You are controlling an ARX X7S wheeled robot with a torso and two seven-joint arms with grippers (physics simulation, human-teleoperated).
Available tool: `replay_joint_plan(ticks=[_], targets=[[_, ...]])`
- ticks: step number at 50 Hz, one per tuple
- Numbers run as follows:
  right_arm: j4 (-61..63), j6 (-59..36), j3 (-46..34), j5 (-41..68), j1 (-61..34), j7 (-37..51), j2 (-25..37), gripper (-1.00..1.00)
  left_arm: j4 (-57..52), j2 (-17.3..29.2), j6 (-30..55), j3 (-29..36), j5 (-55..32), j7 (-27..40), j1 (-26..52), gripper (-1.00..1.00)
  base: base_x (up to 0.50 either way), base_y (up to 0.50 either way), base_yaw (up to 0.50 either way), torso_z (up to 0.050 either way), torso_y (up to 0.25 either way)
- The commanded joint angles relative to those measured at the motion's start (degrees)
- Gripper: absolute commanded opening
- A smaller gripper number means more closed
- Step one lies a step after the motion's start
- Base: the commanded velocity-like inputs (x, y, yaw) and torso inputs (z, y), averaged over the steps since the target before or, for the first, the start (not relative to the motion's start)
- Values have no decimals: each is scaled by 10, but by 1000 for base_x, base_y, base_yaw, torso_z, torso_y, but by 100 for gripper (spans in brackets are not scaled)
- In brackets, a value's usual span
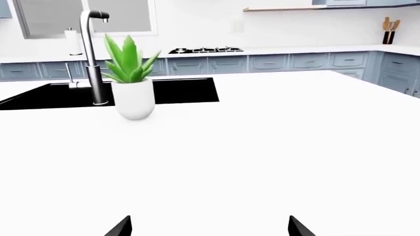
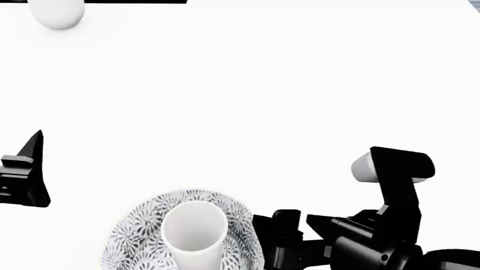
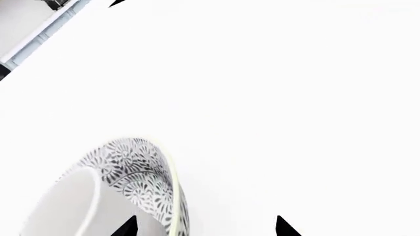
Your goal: Place the cup inside the bowl on the dining table and move the bowl to any counter.
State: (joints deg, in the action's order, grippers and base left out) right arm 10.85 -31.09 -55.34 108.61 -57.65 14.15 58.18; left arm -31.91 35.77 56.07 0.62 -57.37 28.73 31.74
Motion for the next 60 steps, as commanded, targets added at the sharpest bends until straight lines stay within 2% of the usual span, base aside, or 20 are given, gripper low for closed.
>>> replay_joint_plan(ticks=[1, 20, 60], targets=[[-30, -17, -14, -1, -8, -1, -33, 100, 1, -1, -6, 1, 1, -1, -7, 100, 0, 0, 0, 0, 0], [-82, -32, -33, -23, -18, -10, -79, 100, 3, -2, -14, 3, 5, 0, -14, 100, 0, 0, 0, 0, 0], [-104, -47, -54, -46, -15, -26, -116, 100, 7, 0, -34, 2, 9, -4, -32, 100, 0, 0, 0, 0, 0]])
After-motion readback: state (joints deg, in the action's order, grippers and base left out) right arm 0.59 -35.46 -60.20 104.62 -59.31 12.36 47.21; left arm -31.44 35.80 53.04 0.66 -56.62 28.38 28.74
